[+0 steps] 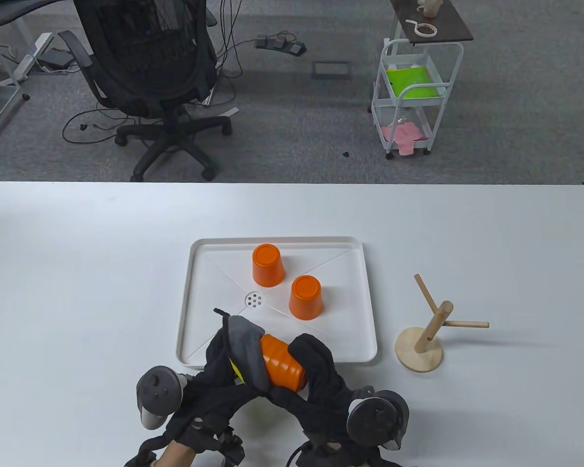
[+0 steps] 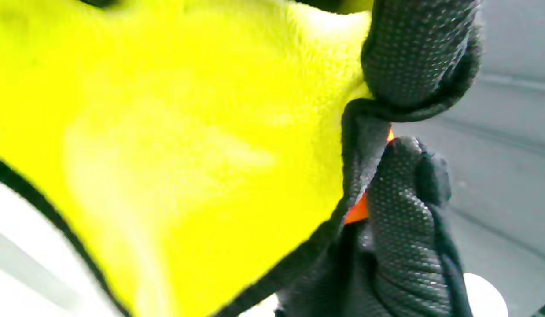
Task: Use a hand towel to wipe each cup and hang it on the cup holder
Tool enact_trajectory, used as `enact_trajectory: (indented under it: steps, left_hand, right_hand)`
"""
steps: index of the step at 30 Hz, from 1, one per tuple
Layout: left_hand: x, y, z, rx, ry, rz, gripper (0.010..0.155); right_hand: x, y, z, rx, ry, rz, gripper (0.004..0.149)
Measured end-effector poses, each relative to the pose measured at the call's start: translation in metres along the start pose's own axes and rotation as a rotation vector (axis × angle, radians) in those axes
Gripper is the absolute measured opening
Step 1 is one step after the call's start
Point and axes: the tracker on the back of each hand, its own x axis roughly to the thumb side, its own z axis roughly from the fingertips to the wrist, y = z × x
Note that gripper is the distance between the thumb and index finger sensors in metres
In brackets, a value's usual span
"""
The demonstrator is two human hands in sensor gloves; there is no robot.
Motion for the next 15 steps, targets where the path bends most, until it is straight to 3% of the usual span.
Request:
enact_trajectory:
  steps: [4, 8, 12, 15]
  left_hand:
    - [-0.008, -0.004, -0.003, -0.079, -0.022, 0.238, 0.088]
    - [-0.021, -0.012, -0.004, -0.166, 0.013, 0.559, 0.089]
    - [-0.027, -0.019, -0.006, -0.195, 0.033, 0.62, 0.084]
    - [-0.026, -0.019, -0.006, -0.197, 0.026, 0.594, 0.077]
  right_hand:
    - [0.007, 0.005, -0.001, 0.07, -0.091, 0.033, 0.074]
    - [0.022, 0.017, 0.001, 0.135, -0.218, 0.28, 0.073]
    - [0.034, 0.019, 0.004, 0.118, -0.287, 0.519, 0.074]
    - [0.034, 0.019, 0.005, 0.099, -0.278, 0.564, 0.077]
